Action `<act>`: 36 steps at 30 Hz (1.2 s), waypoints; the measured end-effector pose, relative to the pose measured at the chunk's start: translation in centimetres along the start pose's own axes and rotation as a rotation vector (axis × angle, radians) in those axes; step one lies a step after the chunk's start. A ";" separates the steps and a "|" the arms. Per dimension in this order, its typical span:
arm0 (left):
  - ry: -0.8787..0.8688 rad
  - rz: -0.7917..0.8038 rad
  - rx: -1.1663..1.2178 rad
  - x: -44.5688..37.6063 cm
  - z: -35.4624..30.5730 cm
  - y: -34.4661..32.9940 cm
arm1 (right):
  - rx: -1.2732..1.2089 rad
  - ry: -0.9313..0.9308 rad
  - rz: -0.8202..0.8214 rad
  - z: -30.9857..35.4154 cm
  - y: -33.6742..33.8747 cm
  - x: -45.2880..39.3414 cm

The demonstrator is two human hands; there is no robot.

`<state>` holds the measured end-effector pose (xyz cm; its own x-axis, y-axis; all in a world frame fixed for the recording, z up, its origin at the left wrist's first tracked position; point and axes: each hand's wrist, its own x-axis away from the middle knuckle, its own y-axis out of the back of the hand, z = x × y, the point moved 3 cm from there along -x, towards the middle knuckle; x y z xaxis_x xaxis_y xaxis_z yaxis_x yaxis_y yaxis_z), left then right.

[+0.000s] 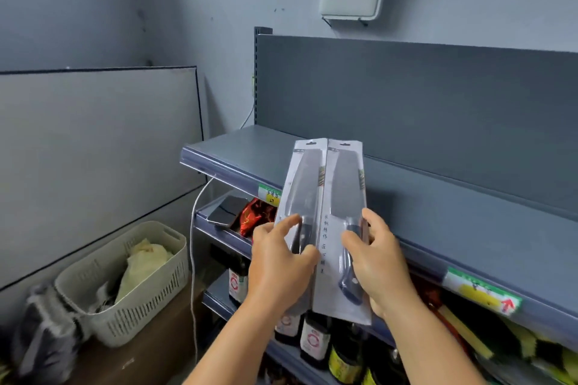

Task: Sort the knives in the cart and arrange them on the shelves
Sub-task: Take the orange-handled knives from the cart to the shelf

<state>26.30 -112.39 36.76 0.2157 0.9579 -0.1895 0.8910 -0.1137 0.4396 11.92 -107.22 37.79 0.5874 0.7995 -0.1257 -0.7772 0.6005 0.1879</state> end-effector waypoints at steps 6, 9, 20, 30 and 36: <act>0.022 -0.090 -0.066 -7.9 0.0 1.8 | -0.096 -0.029 0.108 1.4 -4.5 -8.0; 0.027 -0.115 -0.144 -12.0 0.3 3.4 | -0.121 -0.044 0.159 2.1 -7.1 -11.1; 0.064 -0.017 -0.329 -27.5 4.1 9.4 | -0.099 -0.175 0.120 4.0 -18.2 -20.1; 0.001 0.199 -0.443 -35.2 7.0 10.1 | 0.269 -0.296 -0.017 3.9 -25.2 -24.1; -0.089 0.269 -0.541 -36.3 8.0 10.2 | 0.677 -0.307 -0.017 4.4 -25.6 -24.0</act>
<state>30.76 -150.47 41.08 0.4583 0.8858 -0.0728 0.4767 -0.1758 0.8613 18.75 -141.88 40.31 0.7119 0.6910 0.1253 -0.5163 0.3941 0.7603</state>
